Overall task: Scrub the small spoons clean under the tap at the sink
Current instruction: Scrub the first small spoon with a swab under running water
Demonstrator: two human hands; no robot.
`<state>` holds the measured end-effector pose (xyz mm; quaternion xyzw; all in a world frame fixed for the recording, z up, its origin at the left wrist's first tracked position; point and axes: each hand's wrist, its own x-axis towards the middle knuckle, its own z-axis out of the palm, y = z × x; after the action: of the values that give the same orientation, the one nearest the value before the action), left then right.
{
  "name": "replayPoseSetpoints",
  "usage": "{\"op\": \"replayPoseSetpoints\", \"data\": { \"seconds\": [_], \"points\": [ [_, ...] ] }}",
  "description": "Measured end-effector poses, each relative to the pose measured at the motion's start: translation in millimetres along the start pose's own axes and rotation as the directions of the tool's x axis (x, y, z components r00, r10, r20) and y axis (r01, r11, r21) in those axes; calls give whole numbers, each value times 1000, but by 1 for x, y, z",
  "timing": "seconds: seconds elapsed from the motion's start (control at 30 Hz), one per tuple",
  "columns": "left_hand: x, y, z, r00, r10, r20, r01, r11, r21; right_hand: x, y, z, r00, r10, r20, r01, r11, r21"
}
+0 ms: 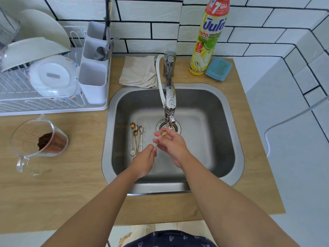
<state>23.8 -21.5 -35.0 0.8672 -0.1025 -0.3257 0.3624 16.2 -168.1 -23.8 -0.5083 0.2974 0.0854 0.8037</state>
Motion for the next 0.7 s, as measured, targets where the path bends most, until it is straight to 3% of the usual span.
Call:
{"op": "replayPoseSetpoints", "data": {
  "seconds": [0.1,0.17,0.27,0.57,0.7],
  "points": [
    [-1,1,-2,996,-68,64,86,934,-348,3,-3,-1,1000,-13,8,12,999,33],
    [-2,2,-5,993,-70,93,105,880,-464,4,-5,-1,998,-29,-57,31,999,35],
    [-3,3,-6,988,-54,143,114,883,-455,6,-3,-1,991,-49,-128,47,999,-16],
    [-5,7,-5,982,-68,177,151,843,-517,3,-1,4,987,-65,-149,50,993,-106],
    [-5,7,-6,979,-86,182,171,836,-522,5,-2,3,996,-50,-76,42,993,-111]
  ]
}}
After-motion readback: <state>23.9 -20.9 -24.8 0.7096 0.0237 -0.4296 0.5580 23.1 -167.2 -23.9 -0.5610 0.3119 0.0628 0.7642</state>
